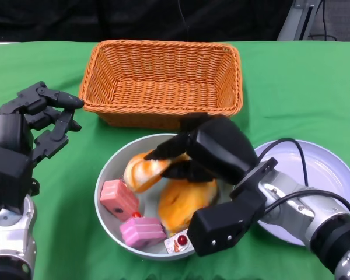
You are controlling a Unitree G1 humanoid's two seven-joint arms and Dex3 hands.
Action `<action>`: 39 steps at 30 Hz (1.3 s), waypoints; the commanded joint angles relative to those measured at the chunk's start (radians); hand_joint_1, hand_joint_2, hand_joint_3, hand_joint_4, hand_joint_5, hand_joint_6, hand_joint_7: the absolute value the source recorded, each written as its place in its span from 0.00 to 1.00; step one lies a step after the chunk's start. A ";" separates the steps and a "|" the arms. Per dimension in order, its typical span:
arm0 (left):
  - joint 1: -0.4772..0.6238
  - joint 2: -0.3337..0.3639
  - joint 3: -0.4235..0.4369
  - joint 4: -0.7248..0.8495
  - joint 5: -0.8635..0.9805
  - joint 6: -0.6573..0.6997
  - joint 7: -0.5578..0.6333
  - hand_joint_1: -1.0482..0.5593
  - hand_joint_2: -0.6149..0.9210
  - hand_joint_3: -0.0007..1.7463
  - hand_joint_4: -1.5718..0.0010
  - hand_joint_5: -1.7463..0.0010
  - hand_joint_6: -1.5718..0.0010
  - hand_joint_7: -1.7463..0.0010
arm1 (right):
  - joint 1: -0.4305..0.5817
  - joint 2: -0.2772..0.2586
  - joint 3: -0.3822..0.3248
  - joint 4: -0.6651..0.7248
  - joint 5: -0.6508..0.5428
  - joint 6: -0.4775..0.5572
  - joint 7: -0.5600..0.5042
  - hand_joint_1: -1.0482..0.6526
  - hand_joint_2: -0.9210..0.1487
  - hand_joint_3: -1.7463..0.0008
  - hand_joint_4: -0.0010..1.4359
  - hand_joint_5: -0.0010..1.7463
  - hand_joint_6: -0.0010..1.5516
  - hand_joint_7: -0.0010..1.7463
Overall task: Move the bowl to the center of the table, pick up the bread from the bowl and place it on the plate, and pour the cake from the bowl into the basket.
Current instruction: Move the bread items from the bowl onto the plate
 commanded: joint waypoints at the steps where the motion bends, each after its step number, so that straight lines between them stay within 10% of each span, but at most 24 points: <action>1: -0.003 0.025 0.005 0.011 -0.013 -0.011 -0.012 0.56 0.96 0.26 0.46 0.24 0.41 0.47 | -0.003 -0.014 -0.022 -0.030 0.024 -0.010 0.008 0.53 0.04 1.00 0.64 0.67 0.81 0.01; 31: -0.004 0.039 0.008 0.025 -0.031 -0.002 -0.035 0.57 0.99 0.22 0.48 0.22 0.43 0.45 | 0.152 -0.039 -0.181 -0.277 0.220 -0.051 0.155 0.57 0.01 0.93 0.62 0.79 0.87 0.04; 35: -0.004 0.041 0.007 0.031 -0.032 -0.005 -0.040 0.58 0.99 0.22 0.48 0.22 0.43 0.45 | 0.197 -0.031 -0.214 -0.341 0.290 -0.042 0.219 0.58 0.28 0.61 0.63 0.80 0.77 0.23; 39: -0.006 0.045 0.008 0.038 -0.027 -0.007 -0.035 0.56 0.98 0.21 0.47 0.23 0.43 0.45 | 0.247 -0.030 -0.257 -0.434 0.357 -0.008 0.288 0.60 0.35 0.53 0.57 0.93 0.67 0.40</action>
